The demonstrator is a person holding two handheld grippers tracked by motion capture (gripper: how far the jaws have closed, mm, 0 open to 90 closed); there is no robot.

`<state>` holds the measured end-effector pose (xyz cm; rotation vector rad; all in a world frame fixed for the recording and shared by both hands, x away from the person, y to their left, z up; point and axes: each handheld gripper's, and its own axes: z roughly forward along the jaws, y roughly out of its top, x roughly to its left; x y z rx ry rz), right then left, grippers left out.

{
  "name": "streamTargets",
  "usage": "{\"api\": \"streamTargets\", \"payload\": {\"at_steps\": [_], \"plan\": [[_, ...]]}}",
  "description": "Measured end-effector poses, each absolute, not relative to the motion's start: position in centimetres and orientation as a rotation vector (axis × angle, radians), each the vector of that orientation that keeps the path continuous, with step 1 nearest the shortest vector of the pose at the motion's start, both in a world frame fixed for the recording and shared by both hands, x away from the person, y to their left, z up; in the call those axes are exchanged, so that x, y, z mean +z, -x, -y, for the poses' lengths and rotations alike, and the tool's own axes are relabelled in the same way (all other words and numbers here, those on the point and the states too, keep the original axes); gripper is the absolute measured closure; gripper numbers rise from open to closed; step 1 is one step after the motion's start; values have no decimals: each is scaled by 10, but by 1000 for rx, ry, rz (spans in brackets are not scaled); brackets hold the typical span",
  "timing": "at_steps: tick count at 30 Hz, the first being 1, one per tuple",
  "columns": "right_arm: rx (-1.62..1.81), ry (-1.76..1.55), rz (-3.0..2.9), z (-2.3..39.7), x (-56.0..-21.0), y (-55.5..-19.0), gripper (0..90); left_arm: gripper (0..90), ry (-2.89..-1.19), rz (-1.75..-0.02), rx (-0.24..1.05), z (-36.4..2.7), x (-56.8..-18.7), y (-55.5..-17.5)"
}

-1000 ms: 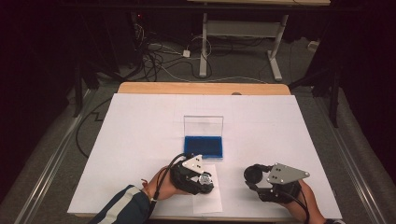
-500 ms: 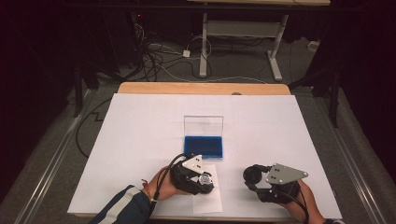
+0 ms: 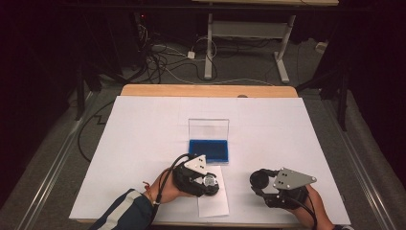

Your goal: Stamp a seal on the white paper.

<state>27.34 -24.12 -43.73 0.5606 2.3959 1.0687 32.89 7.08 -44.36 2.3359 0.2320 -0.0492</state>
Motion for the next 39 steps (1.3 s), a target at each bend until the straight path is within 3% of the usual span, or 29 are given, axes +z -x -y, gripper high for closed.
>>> {"api": "streamTargets", "payload": {"at_steps": [39], "plan": [[1074, -563, -2394, 242, -437, -274, 382, 539, -2208, -270, 81, -100, -411, -328]]}}
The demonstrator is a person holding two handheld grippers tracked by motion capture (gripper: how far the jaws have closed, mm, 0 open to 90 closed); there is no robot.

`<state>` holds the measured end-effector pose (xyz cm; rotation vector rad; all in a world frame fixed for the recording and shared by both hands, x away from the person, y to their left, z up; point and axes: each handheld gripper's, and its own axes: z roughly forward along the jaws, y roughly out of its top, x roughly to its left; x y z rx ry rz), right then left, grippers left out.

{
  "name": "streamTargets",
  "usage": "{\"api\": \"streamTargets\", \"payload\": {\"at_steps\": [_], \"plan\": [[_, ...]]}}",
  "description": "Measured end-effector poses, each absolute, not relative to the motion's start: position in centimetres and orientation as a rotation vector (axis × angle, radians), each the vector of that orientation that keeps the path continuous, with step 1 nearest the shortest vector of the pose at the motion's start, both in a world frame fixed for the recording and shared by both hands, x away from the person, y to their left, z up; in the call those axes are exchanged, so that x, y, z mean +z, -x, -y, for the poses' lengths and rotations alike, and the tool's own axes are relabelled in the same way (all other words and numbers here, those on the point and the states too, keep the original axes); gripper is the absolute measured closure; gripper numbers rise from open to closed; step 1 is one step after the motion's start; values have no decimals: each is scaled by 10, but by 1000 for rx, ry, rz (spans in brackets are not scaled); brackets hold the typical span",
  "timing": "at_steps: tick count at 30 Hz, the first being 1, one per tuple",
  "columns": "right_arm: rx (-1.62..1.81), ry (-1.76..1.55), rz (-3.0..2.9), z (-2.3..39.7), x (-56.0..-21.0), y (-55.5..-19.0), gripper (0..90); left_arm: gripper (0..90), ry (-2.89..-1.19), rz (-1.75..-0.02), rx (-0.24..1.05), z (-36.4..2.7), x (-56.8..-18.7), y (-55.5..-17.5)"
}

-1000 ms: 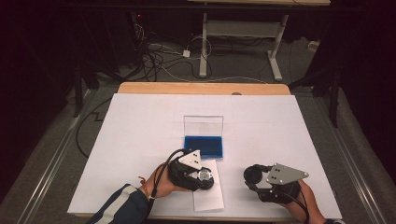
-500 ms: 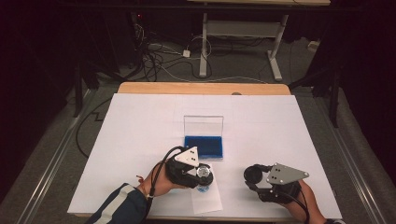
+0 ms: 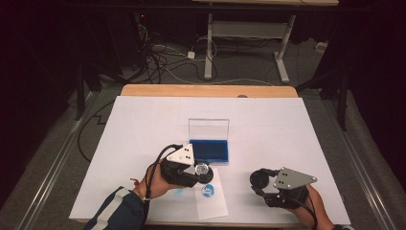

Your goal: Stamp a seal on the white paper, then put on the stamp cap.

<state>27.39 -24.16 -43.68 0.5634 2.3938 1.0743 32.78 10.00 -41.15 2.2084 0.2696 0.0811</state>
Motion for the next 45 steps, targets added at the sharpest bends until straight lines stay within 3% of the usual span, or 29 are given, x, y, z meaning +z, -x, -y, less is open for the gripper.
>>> {"api": "streamTargets", "payload": {"at_steps": [45], "plan": [[1085, -557, -2415, 235, -440, -281, 382, 539, -2133, -305, 122, -127, -398, -328]]}}
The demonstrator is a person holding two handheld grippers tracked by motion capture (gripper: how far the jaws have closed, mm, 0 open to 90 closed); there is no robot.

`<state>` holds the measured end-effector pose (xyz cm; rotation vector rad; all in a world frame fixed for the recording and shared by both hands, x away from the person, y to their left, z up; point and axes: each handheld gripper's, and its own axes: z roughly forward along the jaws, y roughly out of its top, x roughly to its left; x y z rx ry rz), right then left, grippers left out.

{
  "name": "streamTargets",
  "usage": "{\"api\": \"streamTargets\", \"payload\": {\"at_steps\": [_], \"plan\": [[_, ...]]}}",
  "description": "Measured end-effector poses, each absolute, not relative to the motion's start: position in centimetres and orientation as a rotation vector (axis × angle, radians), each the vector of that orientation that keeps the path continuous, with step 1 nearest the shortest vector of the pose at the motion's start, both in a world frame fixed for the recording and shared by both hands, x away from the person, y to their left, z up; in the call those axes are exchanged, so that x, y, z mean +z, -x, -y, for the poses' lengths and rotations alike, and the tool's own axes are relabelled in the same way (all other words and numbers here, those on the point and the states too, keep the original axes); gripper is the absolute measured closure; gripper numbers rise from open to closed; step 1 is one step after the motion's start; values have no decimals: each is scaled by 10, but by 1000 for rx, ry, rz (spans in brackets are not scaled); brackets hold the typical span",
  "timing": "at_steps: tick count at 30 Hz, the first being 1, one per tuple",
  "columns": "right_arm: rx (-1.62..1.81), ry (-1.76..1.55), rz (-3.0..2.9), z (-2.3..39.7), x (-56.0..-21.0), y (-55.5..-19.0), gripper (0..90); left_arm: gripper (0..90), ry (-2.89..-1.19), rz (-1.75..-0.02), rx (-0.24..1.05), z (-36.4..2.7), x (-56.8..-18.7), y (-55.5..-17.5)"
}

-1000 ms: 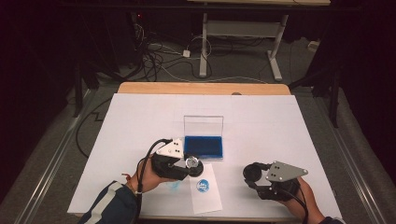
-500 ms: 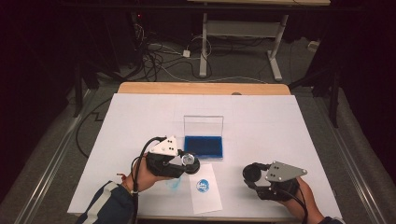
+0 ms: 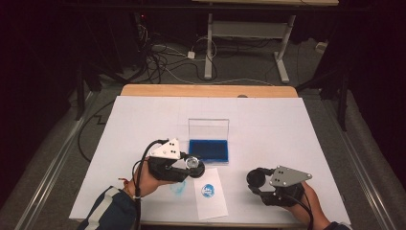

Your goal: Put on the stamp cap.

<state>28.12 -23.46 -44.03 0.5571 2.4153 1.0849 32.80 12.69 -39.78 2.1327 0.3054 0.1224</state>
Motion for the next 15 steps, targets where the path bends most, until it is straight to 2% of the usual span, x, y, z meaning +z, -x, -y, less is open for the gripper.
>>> {"api": "streamTargets", "payload": {"at_steps": [15], "plan": [[1072, -528, -2444, 221, -445, -282, 381, 539, -2095, -263, 112, -120, -389, -325]]}}
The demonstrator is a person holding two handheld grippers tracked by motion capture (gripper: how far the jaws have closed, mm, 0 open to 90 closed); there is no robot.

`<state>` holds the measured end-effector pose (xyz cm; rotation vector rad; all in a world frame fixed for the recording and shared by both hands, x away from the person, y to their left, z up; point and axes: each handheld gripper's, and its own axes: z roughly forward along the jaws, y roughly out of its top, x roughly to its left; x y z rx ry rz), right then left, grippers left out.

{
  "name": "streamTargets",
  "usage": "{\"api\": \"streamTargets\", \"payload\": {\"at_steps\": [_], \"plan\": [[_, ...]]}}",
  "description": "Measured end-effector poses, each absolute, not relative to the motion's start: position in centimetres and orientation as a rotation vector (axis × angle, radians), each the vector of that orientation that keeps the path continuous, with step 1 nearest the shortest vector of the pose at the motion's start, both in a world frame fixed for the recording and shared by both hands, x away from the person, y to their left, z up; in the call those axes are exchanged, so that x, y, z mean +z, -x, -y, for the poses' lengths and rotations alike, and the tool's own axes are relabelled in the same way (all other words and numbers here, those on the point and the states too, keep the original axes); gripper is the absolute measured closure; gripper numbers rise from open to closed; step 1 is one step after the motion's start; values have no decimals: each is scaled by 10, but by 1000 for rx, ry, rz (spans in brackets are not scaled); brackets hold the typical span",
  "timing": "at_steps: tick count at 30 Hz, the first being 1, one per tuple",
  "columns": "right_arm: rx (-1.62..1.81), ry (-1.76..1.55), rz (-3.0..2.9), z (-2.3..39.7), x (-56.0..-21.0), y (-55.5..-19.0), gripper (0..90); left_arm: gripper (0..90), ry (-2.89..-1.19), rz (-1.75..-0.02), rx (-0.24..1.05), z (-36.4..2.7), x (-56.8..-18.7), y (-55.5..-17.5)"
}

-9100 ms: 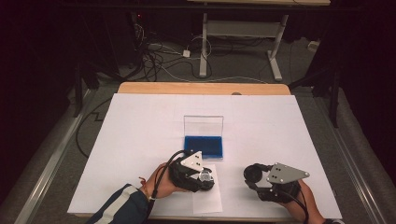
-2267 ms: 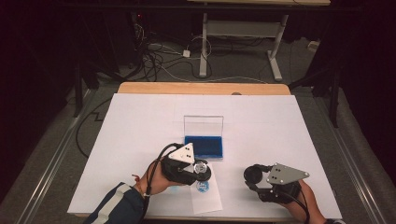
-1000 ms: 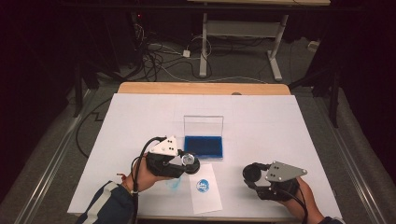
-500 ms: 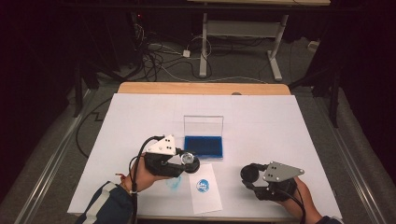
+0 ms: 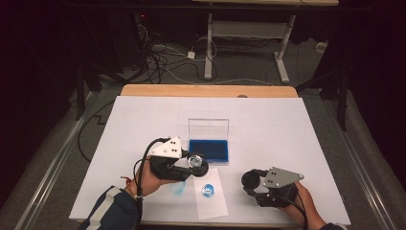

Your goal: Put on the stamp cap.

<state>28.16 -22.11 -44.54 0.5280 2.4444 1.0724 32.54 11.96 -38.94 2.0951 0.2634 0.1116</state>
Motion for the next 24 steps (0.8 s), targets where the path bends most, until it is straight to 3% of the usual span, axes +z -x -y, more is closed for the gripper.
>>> {"api": "streamTargets", "payload": {"at_steps": [13, 24], "plan": [[1095, -506, -2446, 210, -443, -287, 381, 539, -2082, -214, 93, -107, -383, -321], [1164, -452, -2437, 177, -435, -296, 381, 539, -2076, -199, 75, -93, -384, -322]]}}
